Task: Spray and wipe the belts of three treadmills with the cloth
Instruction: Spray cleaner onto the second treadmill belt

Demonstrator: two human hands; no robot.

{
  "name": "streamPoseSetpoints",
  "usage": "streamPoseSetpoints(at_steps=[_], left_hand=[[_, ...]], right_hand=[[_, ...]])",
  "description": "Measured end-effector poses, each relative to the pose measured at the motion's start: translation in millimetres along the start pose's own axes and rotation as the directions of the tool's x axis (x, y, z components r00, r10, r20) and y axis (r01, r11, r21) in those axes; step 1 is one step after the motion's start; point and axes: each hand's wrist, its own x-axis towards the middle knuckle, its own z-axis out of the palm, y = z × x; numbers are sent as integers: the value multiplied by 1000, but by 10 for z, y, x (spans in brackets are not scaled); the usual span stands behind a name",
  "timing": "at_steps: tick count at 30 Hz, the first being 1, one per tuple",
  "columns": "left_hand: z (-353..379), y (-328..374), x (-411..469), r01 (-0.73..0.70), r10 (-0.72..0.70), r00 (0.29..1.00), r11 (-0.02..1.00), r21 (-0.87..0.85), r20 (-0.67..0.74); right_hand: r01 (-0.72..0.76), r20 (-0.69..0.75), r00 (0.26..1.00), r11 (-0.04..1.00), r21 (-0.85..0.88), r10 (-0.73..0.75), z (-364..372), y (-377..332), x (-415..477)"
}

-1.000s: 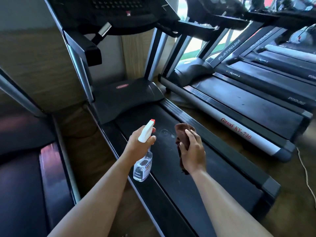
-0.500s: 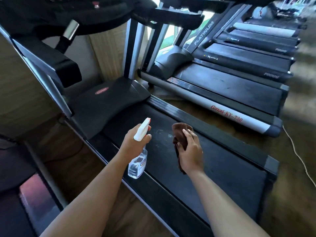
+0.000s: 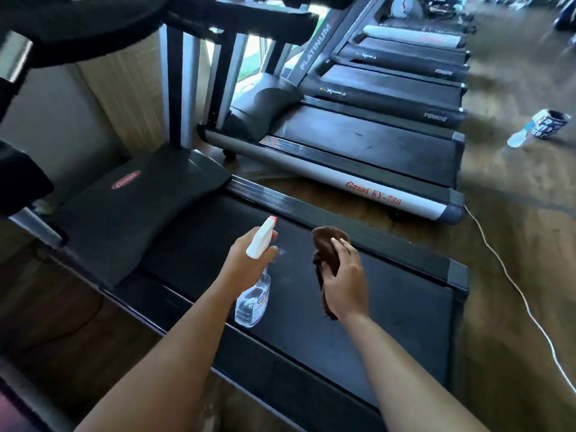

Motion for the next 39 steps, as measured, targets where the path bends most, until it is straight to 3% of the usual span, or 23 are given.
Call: streamPoseSetpoints(at_steps=[8, 13, 32, 39], left_hand=[[-173, -201, 668, -51, 43, 969, 998, 28, 242], [-359, -291, 861, -64, 54, 946, 998, 18, 320], [-105, -848, 656, 55, -62, 962, 998, 31, 265], [115, -1249, 794, 85, -93, 950, 996, 41, 298]], right_hand=[[-154, -206, 967, 988, 1, 151, 423, -118, 177], [-274, -293, 915, 960, 50, 276, 643, -177, 81], [-329, -165, 930, 944, 21, 328, 904, 302, -93], [-396, -154, 906, 918, 16, 394, 1352, 651, -132]])
